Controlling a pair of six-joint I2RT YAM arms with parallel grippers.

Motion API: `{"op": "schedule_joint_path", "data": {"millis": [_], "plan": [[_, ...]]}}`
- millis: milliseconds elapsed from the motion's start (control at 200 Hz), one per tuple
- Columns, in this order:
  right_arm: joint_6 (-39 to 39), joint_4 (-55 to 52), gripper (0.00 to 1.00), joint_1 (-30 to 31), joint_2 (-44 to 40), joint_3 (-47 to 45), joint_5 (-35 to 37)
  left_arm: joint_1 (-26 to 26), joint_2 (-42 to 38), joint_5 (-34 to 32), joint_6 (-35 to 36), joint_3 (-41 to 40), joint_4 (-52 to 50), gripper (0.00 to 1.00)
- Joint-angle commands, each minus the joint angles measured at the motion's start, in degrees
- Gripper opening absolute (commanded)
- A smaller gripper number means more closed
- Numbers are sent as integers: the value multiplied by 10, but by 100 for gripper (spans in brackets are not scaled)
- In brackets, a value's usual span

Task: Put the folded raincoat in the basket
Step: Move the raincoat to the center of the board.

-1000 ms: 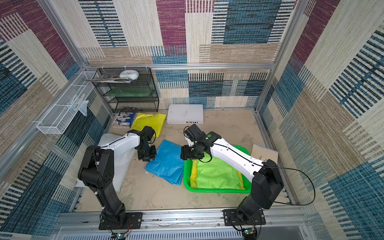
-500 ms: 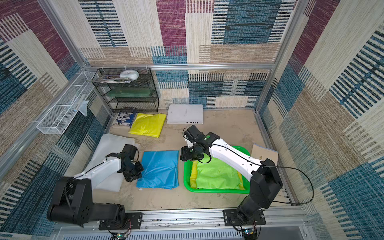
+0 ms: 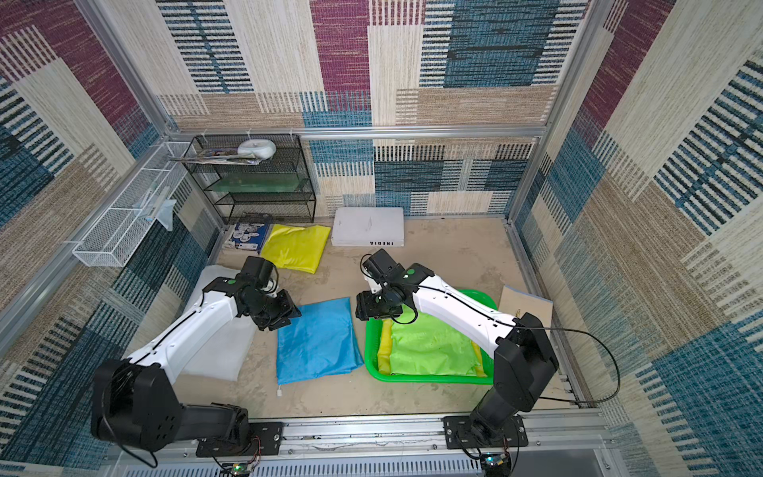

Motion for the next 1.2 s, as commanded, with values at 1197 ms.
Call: {"op": "schedule_joint_path", "data": {"millis": [1197], "plan": [[34,9,65,16,-20,-17,-4,68,172,-106,71,145,-114,34]]}}
